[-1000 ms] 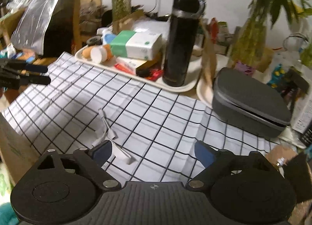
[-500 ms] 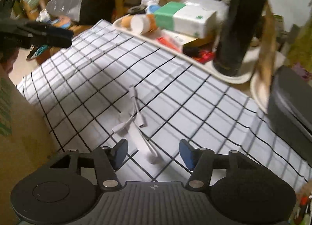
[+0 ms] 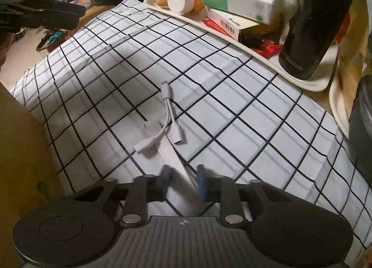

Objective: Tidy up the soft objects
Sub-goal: 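Close the right tool on the white adapter cable, then lift the cable with the right tool while the left tool grasps another white cable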

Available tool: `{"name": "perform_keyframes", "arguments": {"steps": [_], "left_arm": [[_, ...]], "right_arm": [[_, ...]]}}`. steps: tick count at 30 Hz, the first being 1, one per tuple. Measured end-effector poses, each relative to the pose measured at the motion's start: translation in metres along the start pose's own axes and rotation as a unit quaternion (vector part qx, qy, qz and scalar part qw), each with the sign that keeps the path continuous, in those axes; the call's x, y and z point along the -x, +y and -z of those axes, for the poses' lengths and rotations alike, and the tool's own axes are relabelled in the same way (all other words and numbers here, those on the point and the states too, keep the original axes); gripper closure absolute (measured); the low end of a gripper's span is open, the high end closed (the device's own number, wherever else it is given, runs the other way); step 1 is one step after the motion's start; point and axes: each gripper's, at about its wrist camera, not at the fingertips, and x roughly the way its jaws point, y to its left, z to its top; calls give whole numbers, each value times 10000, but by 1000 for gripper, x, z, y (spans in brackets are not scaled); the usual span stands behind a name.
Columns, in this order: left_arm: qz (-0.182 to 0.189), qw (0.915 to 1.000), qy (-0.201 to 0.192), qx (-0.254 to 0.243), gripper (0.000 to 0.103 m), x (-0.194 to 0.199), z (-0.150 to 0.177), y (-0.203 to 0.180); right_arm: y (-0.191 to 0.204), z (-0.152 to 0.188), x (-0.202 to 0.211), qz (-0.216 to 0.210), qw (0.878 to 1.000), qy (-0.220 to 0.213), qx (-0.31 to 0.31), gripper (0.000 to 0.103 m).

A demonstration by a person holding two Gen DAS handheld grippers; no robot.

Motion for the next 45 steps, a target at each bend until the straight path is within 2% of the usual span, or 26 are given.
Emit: {"name": "perform_keyframes", "arguments": {"steps": [1,8,16,19,23,28,31,33,36,41,45], "left_arm": [[2,10000,-1,-10,36,0,0,0],[-13,10000,7,-91,36,-1,0,-4],[-60,9999,-5,-155,36,-2,1,-5],[-66,9999,-30,-138,36,-2,0,-5],[-91,9999,-51,-112,36,-2,-1,-6],[-73,9998,-64,-168,36,-4,-2,-11],[-97,9997,-39,-207,36,-6,-2,-14],[-80,9997,-35,-207,36,-7,-3,-14],[-74,9997,-37,-234,36,-9,-3,-14],[-38,9991,-121,-397,36,-17,-7,-12],[195,9990,-93,-384,36,-29,-10,-7]], "right_arm": [[0,0,0,-24,10000,29,3,95],[15,3,9,42,9988,205,448,99],[18,12,32,297,9973,201,648,100],[16,18,40,463,9969,136,630,100],[18,28,47,901,9917,80,909,99],[16,43,43,710,9919,299,1013,98],[16,49,42,536,9934,358,953,93],[14,52,42,495,9939,401,899,79],[11,56,42,390,9950,416,822,67],[7,65,31,372,9941,639,791,64],[-3,69,30,279,9968,571,486,64]]}}
